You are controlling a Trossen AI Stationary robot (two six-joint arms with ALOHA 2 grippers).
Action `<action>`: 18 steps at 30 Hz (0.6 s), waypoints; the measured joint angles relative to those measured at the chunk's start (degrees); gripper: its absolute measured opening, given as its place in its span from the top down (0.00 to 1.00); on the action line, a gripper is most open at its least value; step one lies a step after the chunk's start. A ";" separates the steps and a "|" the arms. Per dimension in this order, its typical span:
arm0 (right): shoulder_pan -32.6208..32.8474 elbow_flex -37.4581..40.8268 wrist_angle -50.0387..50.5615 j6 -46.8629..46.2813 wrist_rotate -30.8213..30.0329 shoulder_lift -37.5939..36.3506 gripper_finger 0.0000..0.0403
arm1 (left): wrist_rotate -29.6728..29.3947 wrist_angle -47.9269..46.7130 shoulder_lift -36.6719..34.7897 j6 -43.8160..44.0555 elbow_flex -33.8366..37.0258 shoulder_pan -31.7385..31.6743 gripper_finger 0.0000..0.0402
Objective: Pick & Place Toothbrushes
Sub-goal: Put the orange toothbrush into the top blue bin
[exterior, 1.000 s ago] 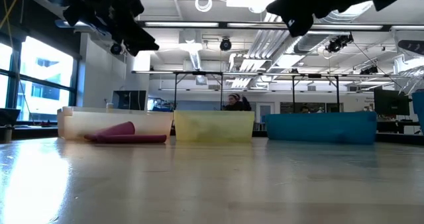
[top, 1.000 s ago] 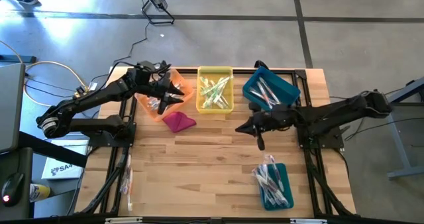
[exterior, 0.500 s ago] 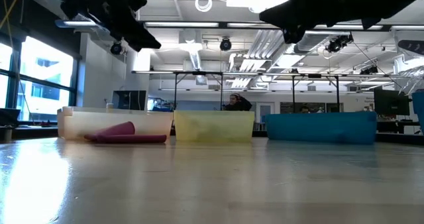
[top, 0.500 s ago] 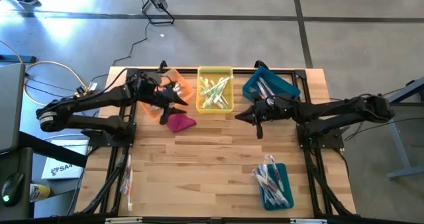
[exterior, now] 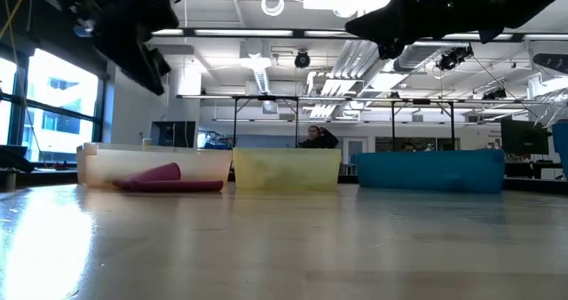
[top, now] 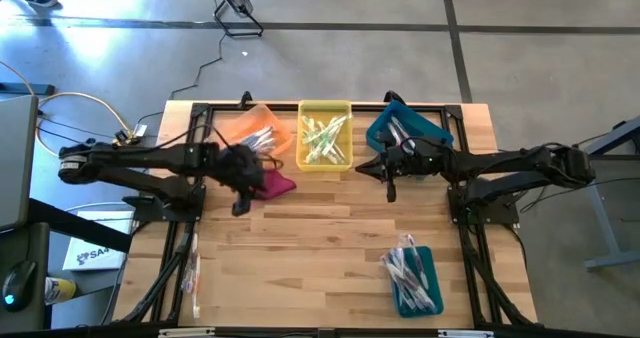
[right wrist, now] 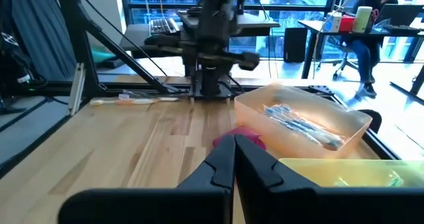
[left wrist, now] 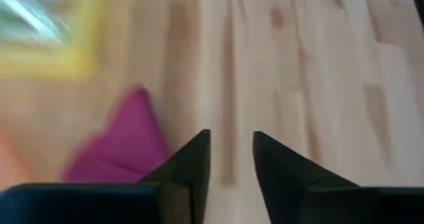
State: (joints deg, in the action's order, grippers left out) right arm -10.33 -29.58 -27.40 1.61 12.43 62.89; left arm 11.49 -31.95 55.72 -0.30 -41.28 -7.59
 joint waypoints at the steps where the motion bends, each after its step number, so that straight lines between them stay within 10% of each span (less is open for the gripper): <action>1: 0.00 0.00 0.06 0.18 -0.04 0.00 1.00 | -0.21 -1.42 0.02 2.20 0.00 1.54 0.75; 9: 0.01 0.00 0.51 1.66 -0.17 1.36 1.00 | -0.93 -3.25 1.34 19.90 -0.04 12.92 0.98; 18: -0.22 0.00 0.15 1.64 -0.26 2.71 1.00 | -0.94 -7.44 6.13 39.66 -0.04 24.58 1.00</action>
State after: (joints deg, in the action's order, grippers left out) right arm -10.55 -29.58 -27.24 3.25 12.16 65.61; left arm 10.55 -39.39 61.85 39.36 -41.32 16.99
